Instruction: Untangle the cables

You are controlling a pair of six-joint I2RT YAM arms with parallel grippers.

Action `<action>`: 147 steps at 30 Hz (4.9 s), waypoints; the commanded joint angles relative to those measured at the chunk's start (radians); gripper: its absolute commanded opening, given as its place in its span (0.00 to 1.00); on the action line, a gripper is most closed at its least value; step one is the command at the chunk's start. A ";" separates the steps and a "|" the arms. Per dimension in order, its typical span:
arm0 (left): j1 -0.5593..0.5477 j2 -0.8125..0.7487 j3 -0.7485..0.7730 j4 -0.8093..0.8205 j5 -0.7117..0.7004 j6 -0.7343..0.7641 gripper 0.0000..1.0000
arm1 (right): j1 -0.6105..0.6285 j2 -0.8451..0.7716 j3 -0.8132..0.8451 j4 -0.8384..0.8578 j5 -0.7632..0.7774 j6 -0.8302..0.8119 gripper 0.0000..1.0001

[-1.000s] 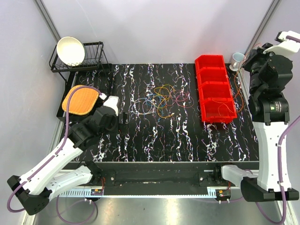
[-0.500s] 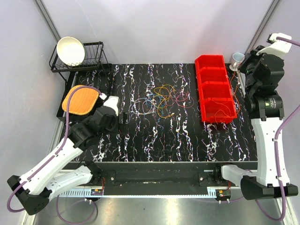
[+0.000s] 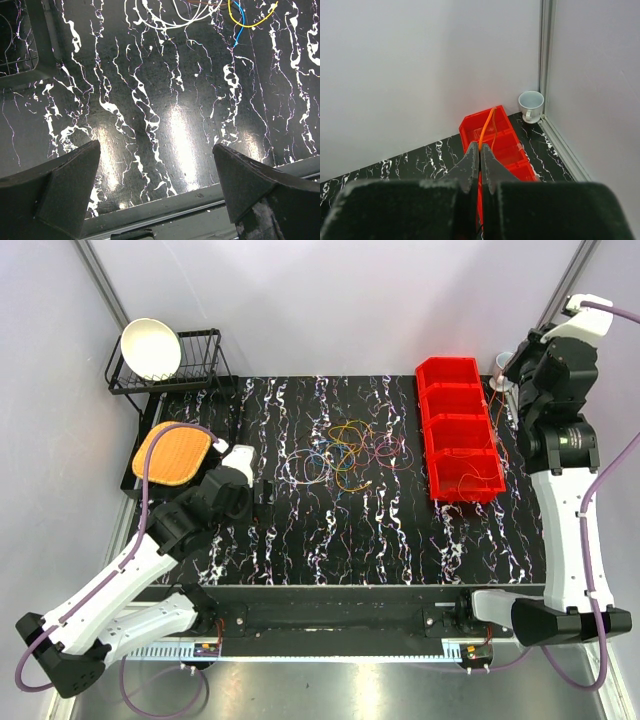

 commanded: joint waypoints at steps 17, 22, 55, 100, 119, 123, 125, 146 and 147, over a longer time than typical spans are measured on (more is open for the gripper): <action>-0.005 -0.012 -0.004 0.028 -0.047 -0.008 0.99 | -0.005 0.056 0.119 0.066 -0.015 -0.021 0.00; -0.005 -0.010 -0.004 0.029 -0.044 -0.008 0.99 | -0.005 0.027 0.072 0.073 -0.009 -0.019 0.00; -0.016 0.010 -0.004 0.029 -0.024 -0.005 0.99 | -0.005 -0.174 -0.168 0.089 0.034 -0.028 0.00; -0.040 -0.038 -0.008 0.035 -0.024 -0.002 0.99 | -0.004 -0.139 -0.631 0.212 -0.146 0.346 0.00; -0.052 -0.030 -0.008 0.035 -0.027 -0.002 0.99 | -0.044 -0.050 -0.778 0.141 0.181 0.372 0.00; -0.052 -0.022 -0.007 0.034 -0.029 -0.002 0.99 | -0.048 -0.016 -0.786 0.106 0.236 0.416 0.00; -0.054 -0.021 -0.007 0.035 -0.029 -0.002 0.99 | -0.048 -0.013 -0.798 0.110 0.235 0.446 0.00; -0.054 0.014 -0.007 0.028 -0.042 -0.008 0.99 | -0.185 0.265 -0.734 0.110 0.143 0.495 0.00; -0.055 0.014 -0.005 0.029 -0.042 -0.008 0.99 | -0.185 0.259 -0.731 0.110 0.144 0.484 0.00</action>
